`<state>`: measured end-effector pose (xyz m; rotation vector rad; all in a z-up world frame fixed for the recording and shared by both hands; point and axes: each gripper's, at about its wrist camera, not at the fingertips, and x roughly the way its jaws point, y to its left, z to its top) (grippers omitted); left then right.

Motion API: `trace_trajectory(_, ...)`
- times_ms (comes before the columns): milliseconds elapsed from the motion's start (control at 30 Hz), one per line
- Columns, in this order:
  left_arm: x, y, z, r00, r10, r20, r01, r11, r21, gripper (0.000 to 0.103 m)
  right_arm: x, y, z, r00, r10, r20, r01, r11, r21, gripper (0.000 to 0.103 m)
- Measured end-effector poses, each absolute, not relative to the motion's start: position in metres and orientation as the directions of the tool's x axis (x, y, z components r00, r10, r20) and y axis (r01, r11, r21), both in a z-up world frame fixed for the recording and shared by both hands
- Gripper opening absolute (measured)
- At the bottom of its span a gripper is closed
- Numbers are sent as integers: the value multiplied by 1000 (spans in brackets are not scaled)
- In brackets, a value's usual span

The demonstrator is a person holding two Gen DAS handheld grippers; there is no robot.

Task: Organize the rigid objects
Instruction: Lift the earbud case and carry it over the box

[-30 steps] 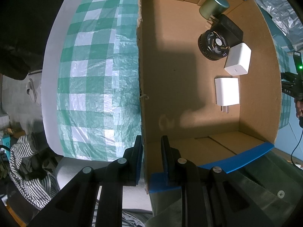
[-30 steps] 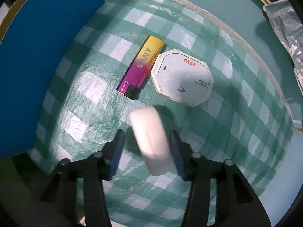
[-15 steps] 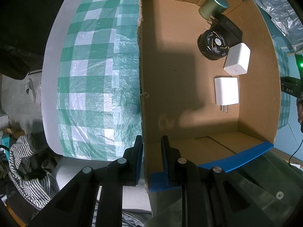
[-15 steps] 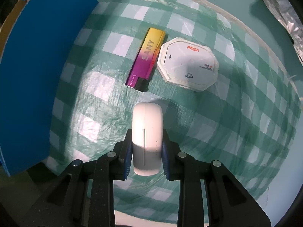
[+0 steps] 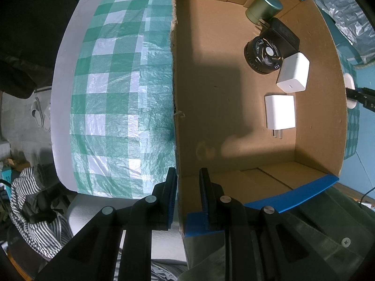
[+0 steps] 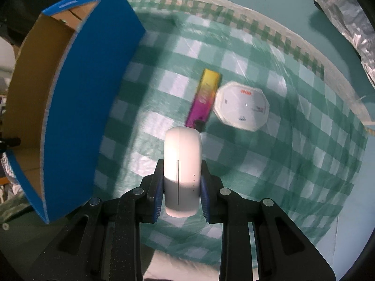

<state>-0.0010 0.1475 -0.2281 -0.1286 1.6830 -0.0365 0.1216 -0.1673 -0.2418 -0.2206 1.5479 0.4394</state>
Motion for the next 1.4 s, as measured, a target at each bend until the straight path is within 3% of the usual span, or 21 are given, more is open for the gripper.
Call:
trace_trajectory(933, 1, 150, -230, -107, -112, -988, -71, 992, -105, 19, 156, -70, -165, 20, 253, -967, -570, 798, 196, 25)
trace_trajectory(1400, 0, 148, -230, -107, -102, -989, -61, 994, -96, 19, 163, -2, -189, -24, 210, -977, -675, 718, 171, 25)
